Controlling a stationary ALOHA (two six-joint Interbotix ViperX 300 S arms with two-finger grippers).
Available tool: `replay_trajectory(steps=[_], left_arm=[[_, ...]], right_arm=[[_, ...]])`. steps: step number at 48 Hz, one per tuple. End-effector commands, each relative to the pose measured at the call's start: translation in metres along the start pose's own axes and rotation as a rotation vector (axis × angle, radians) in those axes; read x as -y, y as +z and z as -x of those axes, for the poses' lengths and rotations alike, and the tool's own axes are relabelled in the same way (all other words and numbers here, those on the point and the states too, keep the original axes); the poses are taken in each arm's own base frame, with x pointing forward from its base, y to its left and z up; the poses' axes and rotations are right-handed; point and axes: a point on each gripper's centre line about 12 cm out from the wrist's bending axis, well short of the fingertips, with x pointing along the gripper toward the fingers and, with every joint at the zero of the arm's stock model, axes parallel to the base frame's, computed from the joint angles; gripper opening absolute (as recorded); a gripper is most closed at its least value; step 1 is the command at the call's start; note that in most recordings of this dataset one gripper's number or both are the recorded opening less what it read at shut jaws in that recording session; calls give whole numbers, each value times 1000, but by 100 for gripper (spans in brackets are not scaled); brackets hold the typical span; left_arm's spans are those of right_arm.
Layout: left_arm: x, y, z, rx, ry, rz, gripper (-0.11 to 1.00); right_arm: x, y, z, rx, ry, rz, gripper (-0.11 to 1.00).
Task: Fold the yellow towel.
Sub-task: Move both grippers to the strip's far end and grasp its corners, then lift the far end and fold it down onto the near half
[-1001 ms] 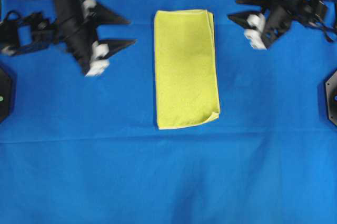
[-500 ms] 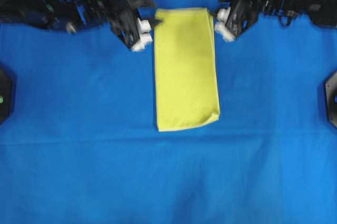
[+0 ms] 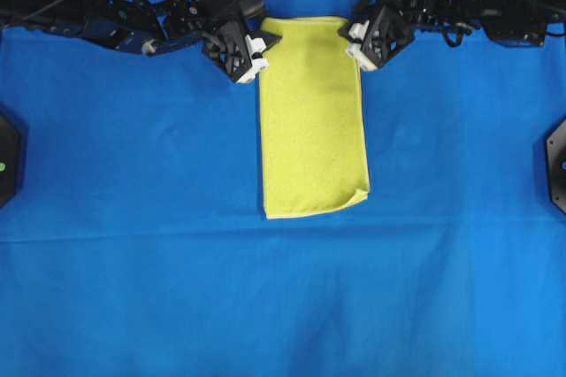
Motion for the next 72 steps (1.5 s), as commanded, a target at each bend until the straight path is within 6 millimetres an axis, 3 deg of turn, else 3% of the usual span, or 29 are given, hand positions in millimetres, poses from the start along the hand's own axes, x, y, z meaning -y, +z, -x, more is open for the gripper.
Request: replay_trajectory(steps=[1, 5, 8, 16, 38, 43, 56, 72], left_arm=[[-1, 14, 2, 41, 3, 4, 53], [-2, 14, 2, 40, 4, 2, 47], [-1, 14, 2, 40, 3, -1, 37], [-1, 14, 1, 38, 2, -3, 5], [-2, 23, 6, 48, 3, -4, 3], [-9, 35, 11, 76, 17, -2, 3], [-35, 45, 8, 78, 70, -58, 3], [-37, 52, 8, 87, 75, -62, 3]], right_arm=[[1, 9, 2, 24, -1, -3, 57], [1, 5, 3, 8, -6, 0, 55], [2, 2, 3, -6, -10, 1, 47], [2, -5, 3, -26, -11, 2, 6], [3, -1, 7, -9, -12, -11, 6], [9, 7, 13, 19, -24, -23, 6], [32, 20, 16, 63, -60, -66, 6], [33, 23, 21, 75, -64, -94, 6]])
